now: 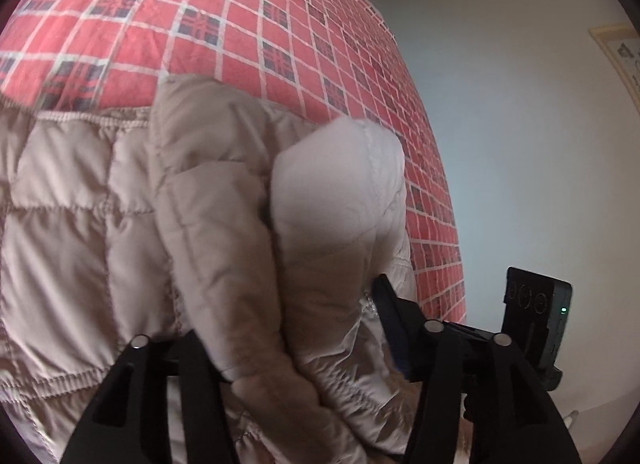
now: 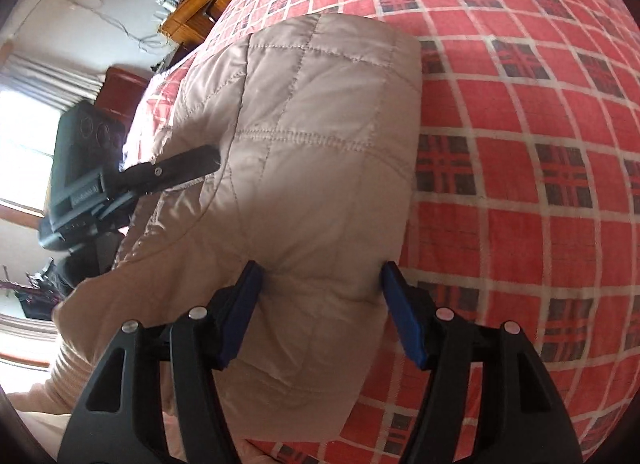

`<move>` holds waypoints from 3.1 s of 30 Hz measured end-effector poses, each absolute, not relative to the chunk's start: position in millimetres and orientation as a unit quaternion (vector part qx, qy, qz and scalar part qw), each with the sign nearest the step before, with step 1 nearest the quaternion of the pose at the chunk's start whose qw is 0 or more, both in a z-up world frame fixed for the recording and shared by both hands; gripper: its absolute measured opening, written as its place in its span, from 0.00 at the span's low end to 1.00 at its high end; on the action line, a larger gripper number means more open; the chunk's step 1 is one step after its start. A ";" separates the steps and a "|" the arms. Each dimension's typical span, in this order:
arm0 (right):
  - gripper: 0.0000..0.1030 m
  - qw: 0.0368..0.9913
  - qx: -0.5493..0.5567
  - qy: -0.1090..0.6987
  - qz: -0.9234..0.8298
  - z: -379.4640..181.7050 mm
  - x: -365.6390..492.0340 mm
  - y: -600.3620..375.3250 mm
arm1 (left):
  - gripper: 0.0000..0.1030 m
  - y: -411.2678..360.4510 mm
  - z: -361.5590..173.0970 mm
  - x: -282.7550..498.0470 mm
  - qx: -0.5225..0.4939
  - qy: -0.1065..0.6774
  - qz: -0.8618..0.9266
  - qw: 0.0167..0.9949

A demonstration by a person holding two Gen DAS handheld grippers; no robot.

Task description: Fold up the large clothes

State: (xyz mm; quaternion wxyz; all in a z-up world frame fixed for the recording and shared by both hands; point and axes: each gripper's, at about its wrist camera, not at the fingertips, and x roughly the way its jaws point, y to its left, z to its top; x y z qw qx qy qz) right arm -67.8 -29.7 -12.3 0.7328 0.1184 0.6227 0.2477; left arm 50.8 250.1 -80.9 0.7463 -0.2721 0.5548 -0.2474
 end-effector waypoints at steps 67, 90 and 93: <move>0.75 0.697 0.079 0.640 0.313 -10.3 -75.0 36.6 | 0.42 364.4 -22.8 -104.9 -0.321 0.508 -0.231 0.765; 0.75 0.693 0.065 0.645 0.316 -20.6 -86.5 60.3 | 0.17 412.0 -139.0 -133.3 -0.365 0.511 -0.202 0.751; 0.75 0.695 0.067 0.642 0.318 -16.2 -84.0 58.9 | 0.20 416.2 -123.4 -130.9 -0.362 0.514 -0.210 0.748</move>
